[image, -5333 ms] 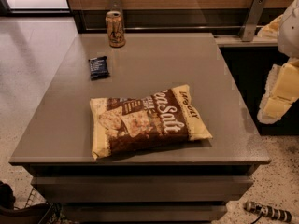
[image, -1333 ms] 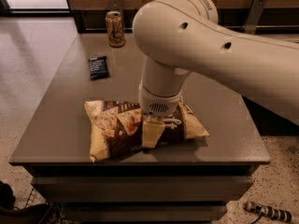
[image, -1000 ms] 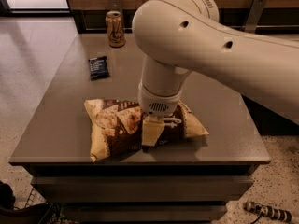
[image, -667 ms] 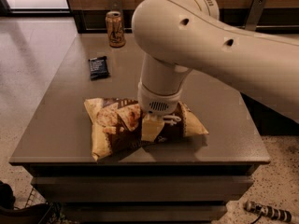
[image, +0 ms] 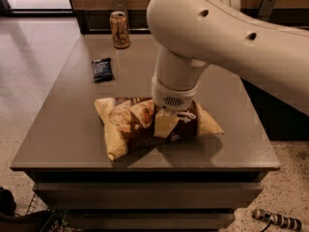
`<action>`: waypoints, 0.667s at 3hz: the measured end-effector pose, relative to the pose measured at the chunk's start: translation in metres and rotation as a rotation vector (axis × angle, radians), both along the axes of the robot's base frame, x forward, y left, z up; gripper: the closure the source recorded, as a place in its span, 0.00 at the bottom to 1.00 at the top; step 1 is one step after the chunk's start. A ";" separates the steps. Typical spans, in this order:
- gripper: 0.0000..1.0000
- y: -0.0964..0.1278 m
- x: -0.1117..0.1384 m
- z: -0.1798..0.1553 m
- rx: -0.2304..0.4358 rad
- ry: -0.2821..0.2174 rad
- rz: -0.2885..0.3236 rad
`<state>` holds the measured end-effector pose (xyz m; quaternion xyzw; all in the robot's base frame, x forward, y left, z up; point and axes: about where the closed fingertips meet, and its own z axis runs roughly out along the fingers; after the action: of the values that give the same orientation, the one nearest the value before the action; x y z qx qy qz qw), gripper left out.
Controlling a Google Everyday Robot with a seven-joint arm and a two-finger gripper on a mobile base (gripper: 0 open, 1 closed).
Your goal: Move brown chip bag near orange can
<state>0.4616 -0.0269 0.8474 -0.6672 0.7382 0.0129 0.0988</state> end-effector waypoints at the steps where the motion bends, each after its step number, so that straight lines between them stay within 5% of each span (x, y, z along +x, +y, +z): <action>1: 1.00 -0.026 0.022 0.020 0.012 -0.063 -0.052; 2: 1.00 -0.102 0.085 0.067 0.099 -0.231 -0.167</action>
Offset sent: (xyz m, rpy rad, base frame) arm 0.1040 -0.1319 0.0877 0.1311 -0.2854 -0.2045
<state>0.5471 -0.1289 0.9142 -0.5946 0.7734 -0.0358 0.2169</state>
